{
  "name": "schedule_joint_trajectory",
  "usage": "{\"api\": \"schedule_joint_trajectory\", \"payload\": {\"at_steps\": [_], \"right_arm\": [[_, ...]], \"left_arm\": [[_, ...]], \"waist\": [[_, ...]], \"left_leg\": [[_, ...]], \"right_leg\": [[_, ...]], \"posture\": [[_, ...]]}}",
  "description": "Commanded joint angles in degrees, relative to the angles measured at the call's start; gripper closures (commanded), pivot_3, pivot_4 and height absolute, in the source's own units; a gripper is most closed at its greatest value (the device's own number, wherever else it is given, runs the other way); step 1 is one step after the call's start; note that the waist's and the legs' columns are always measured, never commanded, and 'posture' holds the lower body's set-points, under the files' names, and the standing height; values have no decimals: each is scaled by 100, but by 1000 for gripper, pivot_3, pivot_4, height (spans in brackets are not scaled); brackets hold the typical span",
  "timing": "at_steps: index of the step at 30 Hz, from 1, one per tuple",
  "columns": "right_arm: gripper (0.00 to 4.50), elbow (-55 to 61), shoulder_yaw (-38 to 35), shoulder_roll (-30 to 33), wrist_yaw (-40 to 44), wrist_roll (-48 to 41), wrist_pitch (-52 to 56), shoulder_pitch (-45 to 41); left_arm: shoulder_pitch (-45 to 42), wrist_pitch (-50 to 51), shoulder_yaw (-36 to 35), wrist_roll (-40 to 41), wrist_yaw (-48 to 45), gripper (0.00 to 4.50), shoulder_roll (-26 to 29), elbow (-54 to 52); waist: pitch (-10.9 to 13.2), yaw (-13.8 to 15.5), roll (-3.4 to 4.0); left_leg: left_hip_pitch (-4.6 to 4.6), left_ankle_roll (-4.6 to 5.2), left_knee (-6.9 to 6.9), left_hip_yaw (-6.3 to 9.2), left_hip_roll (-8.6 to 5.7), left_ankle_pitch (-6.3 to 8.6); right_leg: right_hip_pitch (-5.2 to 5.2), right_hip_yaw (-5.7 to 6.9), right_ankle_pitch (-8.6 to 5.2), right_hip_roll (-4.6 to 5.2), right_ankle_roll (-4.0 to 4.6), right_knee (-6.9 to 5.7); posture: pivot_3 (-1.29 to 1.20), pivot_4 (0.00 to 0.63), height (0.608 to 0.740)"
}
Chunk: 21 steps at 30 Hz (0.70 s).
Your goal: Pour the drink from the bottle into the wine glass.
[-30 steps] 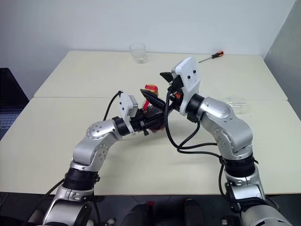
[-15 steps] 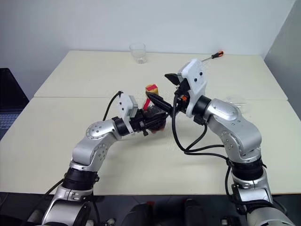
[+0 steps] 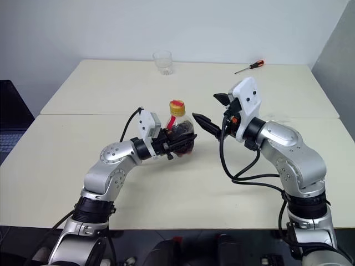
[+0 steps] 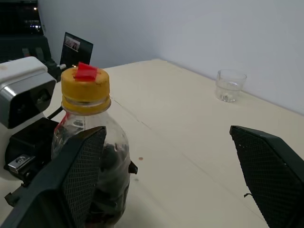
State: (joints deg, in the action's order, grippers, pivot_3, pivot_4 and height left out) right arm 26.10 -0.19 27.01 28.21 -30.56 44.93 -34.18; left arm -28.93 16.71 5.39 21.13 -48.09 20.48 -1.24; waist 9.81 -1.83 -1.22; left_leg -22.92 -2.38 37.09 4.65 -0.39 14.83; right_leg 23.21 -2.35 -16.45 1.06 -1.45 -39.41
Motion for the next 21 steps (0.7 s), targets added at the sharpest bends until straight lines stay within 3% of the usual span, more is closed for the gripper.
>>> {"api": "schedule_joint_trajectory", "payload": {"at_steps": [1,7,21], "right_arm": [[51,412,-273,83,56,-252,32,87],[51,596,-145,-183,-58,-529,85,-20],[51,-253,553,-834,-301,355,-603,-610]], "left_arm": [[-163,-189,-137,28,-35,2481,38,-153],[-210,-236,-127,0,-66,2481,28,-78],[-380,-443,-102,-88,-191,2481,8,158]], "waist": [[0,3,0],[0,-5,0],[0,-2,0]], "left_leg": [[0,0,0,1,0,0],[1,0,0,1,2,0],[1,0,3,0,-1,-1]], "right_leg": [[0,1,0,0,0,0],[-1,0,0,-1,0,-2],[0,0,0,0,0,-2]], "posture": [[0,150,740],[0,150,740],[0,150,740]]}}
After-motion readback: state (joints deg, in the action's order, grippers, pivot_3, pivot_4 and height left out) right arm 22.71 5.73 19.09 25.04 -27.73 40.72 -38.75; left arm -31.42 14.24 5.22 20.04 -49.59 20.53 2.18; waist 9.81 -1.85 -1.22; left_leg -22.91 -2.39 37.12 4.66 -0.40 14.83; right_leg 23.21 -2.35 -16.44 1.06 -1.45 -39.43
